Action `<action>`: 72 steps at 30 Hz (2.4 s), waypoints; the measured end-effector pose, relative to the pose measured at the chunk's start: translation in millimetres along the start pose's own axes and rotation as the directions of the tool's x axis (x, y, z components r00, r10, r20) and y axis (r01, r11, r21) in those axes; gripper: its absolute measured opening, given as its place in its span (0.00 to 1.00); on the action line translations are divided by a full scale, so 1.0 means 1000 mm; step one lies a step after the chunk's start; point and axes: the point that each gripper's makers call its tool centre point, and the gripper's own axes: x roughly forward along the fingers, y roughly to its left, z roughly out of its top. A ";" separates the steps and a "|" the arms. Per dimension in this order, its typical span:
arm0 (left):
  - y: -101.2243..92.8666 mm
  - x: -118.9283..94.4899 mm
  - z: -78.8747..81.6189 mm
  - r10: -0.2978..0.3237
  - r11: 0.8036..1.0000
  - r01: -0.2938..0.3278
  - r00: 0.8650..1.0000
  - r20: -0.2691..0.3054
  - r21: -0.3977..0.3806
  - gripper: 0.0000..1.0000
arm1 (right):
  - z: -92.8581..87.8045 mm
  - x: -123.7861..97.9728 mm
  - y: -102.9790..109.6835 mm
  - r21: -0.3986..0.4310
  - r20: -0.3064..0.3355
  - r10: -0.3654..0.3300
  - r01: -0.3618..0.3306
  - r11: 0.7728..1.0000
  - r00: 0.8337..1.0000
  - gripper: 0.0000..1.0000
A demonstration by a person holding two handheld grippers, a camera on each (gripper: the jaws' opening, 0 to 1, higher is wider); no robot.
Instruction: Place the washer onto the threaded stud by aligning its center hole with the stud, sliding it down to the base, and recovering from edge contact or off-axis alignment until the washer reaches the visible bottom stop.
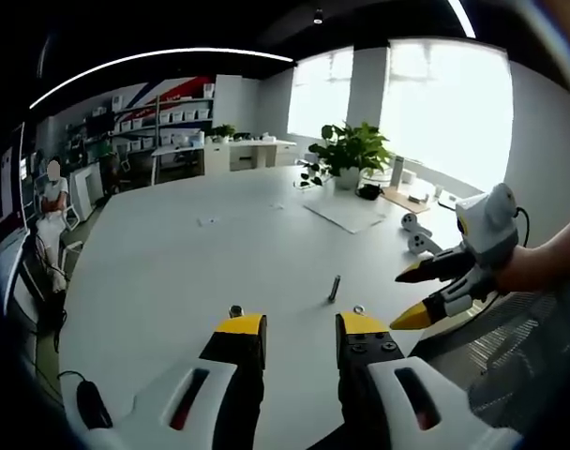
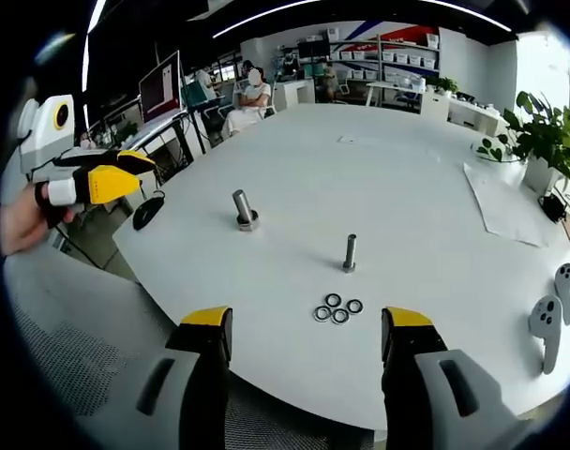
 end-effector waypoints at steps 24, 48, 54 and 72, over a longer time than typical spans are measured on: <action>-0.007 0.002 -0.008 -0.018 1.000 0.019 0.999 -0.043 0.010 0.30 | -0.002 0.001 0.002 -0.057 -0.019 -0.004 0.002 0.998 1.000 0.66; -0.014 0.008 -0.029 -0.077 0.997 0.077 0.984 -0.162 -0.007 0.33 | -0.004 0.002 -0.004 -0.064 -0.037 -0.017 0.014 0.998 0.999 0.65; -0.002 0.012 -0.025 -0.060 0.998 0.058 0.986 -0.157 -0.014 0.32 | -0.008 0.003 -0.003 -0.064 -0.049 -0.013 0.009 0.998 0.999 0.66; -0.012 0.015 -0.051 -0.086 0.996 0.091 0.967 -0.240 0.007 0.33 | -0.009 0.004 -0.002 -0.058 -0.055 -0.013 0.010 0.998 0.998 0.66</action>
